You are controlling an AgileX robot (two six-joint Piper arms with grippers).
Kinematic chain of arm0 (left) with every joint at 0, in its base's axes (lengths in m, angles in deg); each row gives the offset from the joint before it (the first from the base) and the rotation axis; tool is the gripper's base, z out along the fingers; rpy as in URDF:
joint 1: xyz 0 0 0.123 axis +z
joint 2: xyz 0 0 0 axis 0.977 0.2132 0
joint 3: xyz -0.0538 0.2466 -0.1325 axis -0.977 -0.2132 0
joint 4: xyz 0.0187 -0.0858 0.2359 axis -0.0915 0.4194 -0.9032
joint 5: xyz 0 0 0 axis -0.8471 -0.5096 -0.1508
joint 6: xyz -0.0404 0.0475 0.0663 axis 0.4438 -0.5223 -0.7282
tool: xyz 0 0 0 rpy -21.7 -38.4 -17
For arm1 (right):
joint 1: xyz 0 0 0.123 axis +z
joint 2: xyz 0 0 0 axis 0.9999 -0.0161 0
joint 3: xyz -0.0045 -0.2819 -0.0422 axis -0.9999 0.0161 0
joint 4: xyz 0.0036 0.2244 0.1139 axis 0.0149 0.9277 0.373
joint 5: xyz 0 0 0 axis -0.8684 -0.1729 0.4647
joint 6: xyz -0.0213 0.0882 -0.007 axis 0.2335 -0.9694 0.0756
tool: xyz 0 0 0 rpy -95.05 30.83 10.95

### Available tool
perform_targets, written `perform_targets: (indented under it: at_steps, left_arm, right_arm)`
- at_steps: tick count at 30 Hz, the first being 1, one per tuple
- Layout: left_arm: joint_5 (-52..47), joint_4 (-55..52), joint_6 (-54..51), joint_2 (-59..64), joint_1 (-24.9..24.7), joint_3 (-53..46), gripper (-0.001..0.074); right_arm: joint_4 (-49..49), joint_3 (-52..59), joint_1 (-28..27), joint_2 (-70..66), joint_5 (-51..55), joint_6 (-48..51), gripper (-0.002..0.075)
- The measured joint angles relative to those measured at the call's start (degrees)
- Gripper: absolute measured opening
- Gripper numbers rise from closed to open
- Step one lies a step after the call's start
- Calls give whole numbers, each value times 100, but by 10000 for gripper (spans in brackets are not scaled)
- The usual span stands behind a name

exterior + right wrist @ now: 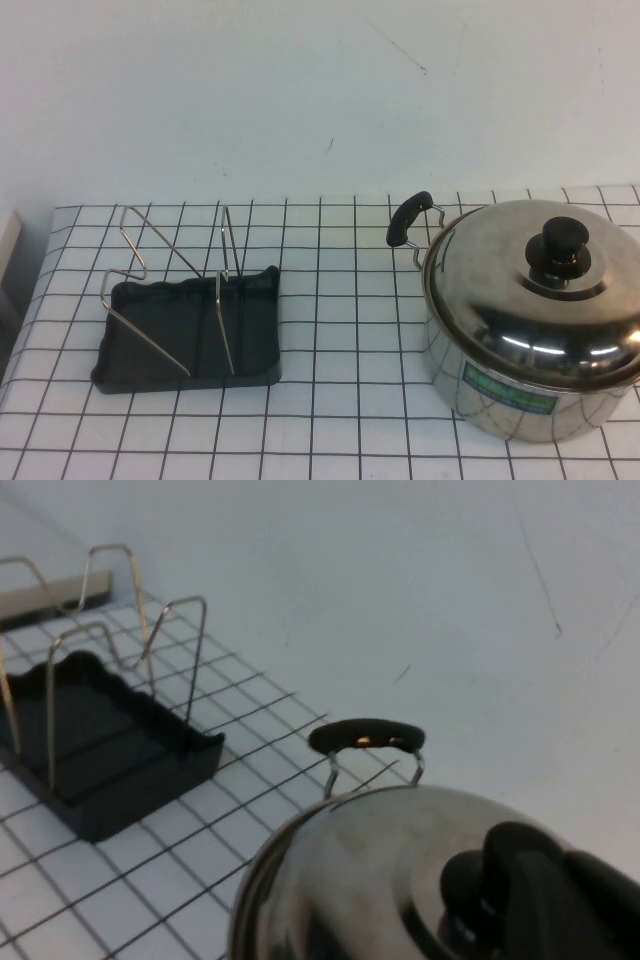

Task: Put pot lid on rack
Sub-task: Open the pot

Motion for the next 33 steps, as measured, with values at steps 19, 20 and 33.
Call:
perform_targets:
  at_steps: [19, 20, 33]
  left_arm:
    - [1095, 361, -883, 1411, 0, 0, -2]
    - [1117, 361, -902, 1457, 0, 0, -2]
    - [1226, 515, -751, 1490, 0, 0, -3]
  right_arm:
    - [2148, -1054, 78, -3794, 621, 2263, 688]
    - [2160, -1146, 98, -3897, 631, 2254, 689]
    - [2169, -1439, 115, -4599, 620, 2628, 692]
